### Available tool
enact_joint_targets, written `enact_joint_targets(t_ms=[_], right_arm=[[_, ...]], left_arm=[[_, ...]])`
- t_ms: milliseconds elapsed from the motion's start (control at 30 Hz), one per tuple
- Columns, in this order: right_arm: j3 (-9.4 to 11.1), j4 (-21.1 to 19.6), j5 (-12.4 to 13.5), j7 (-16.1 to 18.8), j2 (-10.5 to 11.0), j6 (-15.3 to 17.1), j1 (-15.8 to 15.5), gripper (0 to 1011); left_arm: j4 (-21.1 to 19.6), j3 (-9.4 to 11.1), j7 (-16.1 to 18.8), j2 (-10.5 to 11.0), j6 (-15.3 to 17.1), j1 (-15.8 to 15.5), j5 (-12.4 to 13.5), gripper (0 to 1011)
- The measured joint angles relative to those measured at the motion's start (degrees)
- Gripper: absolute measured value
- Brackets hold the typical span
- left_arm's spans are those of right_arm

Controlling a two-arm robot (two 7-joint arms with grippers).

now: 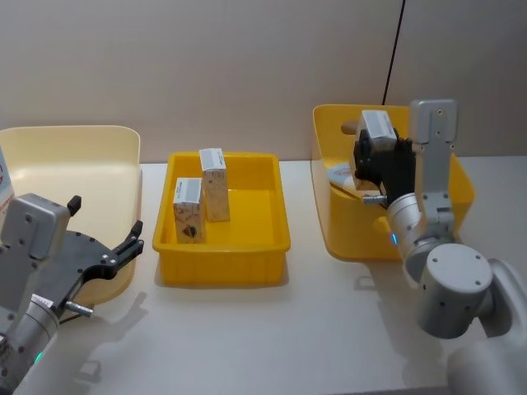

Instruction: Bimanual collaborative sorting of washing and personal care products

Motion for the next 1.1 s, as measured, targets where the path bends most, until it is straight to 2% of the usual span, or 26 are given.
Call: enact_joint_targets(t_ms=[600, 700, 733, 800, 833, 867, 967, 1000, 1100], right_arm=[[-0.3, 3.1, -1.7, -0.7, -1.1, 3.3, 1.7, 461], [-0.3, 3.3, -1.9, -0.8, -1.2, 3.6, 1.8, 533], [-0.3, 3.3, -1.9, -0.8, -1.2, 3.6, 1.8, 598], [-0.3, 3.4, -2.1, -0.8, -1.3, 3.8, 1.9, 658], [-0.3, 3.5, -2.1, -0.8, -1.3, 3.9, 1.9, 658], [-0.3, 3.5, -2.1, -0.9, -1.3, 4.0, 2.0, 716], [-0.3, 3.6, -2.2, -0.9, -1.4, 4.1, 2.0, 770], [-0.3, 3.6, -2.3, -0.9, -1.4, 4.1, 2.0, 827], [-0.3, 3.7, -2.3, -0.9, -1.4, 4.2, 2.1, 897]], left_arm=[[0.0, 0.0, 0.0, 0.0, 0.0, 0.0, 0.0, 1003], [0.0, 0.0, 0.0, 0.0, 0.0, 0.0, 0.0, 1003], [0.0, 0.0, 0.0, 0.0, 0.0, 0.0, 0.0, 1003], [0.0, 0.0, 0.0, 0.0, 0.0, 0.0, 0.0, 1003], [0.0, 0.0, 0.0, 0.0, 0.0, 0.0, 0.0, 1003], [0.0, 0.0, 0.0, 0.0, 0.0, 0.0, 0.0, 1003], [0.0, 0.0, 0.0, 0.0, 0.0, 0.0, 0.0, 1003], [0.0, 0.0, 0.0, 0.0, 0.0, 0.0, 0.0, 1003], [0.0, 0.0, 0.0, 0.0, 0.0, 0.0, 0.0, 1003]])
